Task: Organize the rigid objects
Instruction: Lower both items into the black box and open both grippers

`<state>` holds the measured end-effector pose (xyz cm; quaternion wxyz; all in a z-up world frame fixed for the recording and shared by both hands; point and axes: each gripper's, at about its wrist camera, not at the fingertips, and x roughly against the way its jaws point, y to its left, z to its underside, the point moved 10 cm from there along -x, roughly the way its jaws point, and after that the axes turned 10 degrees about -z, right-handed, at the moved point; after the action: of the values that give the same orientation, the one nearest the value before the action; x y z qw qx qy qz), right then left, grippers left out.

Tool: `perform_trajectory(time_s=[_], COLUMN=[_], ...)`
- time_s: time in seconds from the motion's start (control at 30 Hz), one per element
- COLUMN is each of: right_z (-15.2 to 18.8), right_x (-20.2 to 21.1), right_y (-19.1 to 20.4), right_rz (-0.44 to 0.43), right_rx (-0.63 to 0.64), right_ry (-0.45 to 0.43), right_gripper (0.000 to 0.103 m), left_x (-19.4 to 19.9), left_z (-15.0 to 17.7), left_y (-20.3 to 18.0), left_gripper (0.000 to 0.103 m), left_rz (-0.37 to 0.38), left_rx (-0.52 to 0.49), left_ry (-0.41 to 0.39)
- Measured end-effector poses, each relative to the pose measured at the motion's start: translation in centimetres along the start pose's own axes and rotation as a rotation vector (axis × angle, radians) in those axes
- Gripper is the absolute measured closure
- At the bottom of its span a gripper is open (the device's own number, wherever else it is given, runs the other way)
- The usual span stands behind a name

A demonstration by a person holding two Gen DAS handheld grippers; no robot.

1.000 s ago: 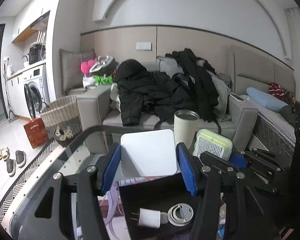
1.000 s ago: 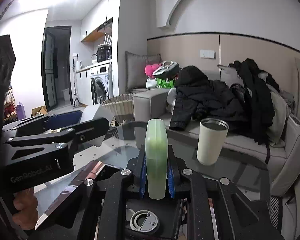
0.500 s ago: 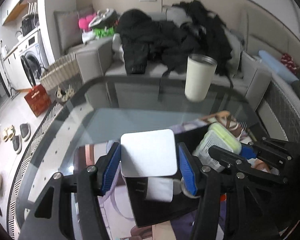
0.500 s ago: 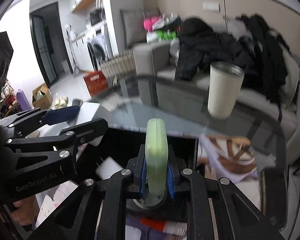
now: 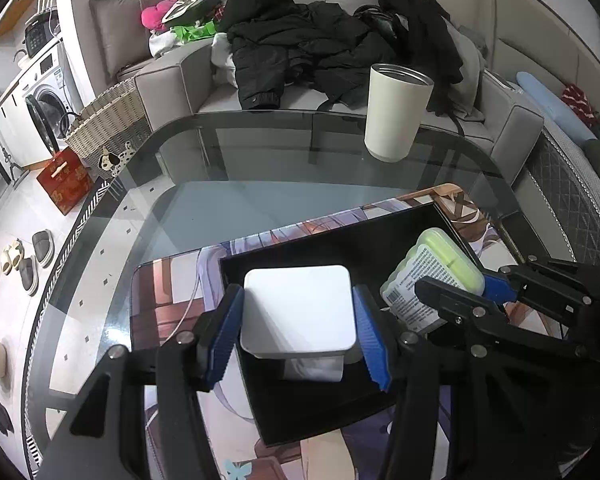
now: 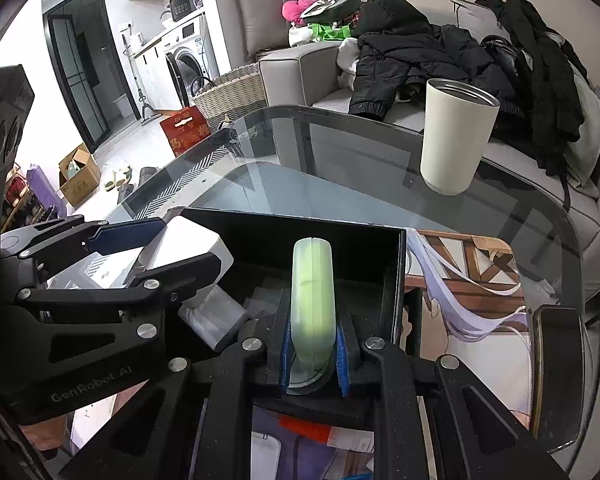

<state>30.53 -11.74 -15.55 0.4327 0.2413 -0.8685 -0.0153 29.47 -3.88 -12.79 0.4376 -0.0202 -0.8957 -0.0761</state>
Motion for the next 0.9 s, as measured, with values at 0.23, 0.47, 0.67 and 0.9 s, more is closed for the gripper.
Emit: perform_trajectory(time_s=[0.23, 0.47, 0.67, 0.9], right_z=[0.0, -0.4, 0.2, 0.2], right_x=[0.0, 0.9, 0.5, 0.6], right_y=[-0.1, -0.4, -0.4, -0.2], right_rz=[-0.001, 0.019, 0.023, 0.023], right_rx=[0.001, -0.004, -0.002, -0.005], right_ry=[0.0, -0.024, -0.005, -0.002], right_gripper=[0.086, 0.086, 0.086, 0.086], left_x=[0.1, -0.1, -1.3, -1.3], left_z=[0.0, 0.7, 1.6, 1.9], left_y=[-0.3, -0.9, -1.2, -1.3], left_gripper=[0.049, 0.049, 0.049, 0.049], left_rz=[0.017, 0.049, 0.059, 0.044], left_rx=[-0.002, -0.026, -0.018, -0.03], left_ry=[0.006, 0.034, 0.087, 0.083])
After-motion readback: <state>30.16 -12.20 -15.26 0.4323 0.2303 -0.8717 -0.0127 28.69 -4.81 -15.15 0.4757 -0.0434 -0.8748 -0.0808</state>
